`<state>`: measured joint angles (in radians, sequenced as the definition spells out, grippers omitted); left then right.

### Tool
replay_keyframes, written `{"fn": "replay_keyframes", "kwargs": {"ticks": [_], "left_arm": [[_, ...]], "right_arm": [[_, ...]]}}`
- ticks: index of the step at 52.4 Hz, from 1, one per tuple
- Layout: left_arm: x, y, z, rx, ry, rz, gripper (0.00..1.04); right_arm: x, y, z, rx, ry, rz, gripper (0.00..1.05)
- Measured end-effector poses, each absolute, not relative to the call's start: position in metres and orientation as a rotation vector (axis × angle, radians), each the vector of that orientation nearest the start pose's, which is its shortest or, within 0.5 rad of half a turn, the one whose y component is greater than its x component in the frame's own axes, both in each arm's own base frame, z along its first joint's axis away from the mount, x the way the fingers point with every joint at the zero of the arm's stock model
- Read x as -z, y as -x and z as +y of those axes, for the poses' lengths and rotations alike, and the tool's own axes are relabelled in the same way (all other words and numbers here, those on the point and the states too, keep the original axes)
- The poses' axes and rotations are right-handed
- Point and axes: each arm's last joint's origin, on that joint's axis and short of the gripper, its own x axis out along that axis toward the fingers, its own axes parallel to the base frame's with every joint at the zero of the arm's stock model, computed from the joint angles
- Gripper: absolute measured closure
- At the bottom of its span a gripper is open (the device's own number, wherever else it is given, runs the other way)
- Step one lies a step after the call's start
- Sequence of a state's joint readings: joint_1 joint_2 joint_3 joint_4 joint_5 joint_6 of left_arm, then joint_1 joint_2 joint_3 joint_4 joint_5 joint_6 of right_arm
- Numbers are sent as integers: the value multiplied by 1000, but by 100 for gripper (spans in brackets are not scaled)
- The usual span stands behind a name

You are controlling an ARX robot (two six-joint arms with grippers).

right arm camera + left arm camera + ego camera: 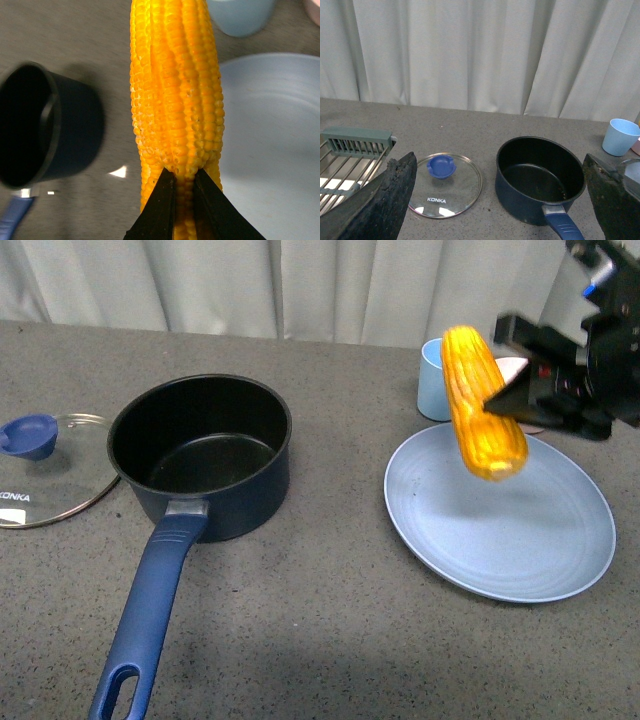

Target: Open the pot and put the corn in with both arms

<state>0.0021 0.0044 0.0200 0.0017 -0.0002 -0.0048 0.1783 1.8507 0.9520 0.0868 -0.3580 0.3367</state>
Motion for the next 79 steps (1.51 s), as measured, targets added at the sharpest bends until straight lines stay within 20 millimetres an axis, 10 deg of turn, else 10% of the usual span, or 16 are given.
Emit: {"fn": "replay_keyframes", "kwargs": {"ticks": [12, 39, 46, 73, 79], "left_arm": [[-170, -97, 0, -2, 5, -17, 7], [-170, -97, 0, -2, 5, -17, 7], [-170, -97, 0, -2, 5, -17, 7], [-170, -97, 0, -2, 5, -17, 7], [-170, -97, 0, -2, 5, -17, 7]], "right_arm": [[-170, -375, 127, -590, -477, 898, 100], [-155, -382, 253, -769, -470, 1030, 100], [-152, -382, 259, -779, -484, 1052, 96], [-144, -388, 251, -692, -460, 1004, 9], [-145, -385, 239, -590, -381, 892, 10]]}}
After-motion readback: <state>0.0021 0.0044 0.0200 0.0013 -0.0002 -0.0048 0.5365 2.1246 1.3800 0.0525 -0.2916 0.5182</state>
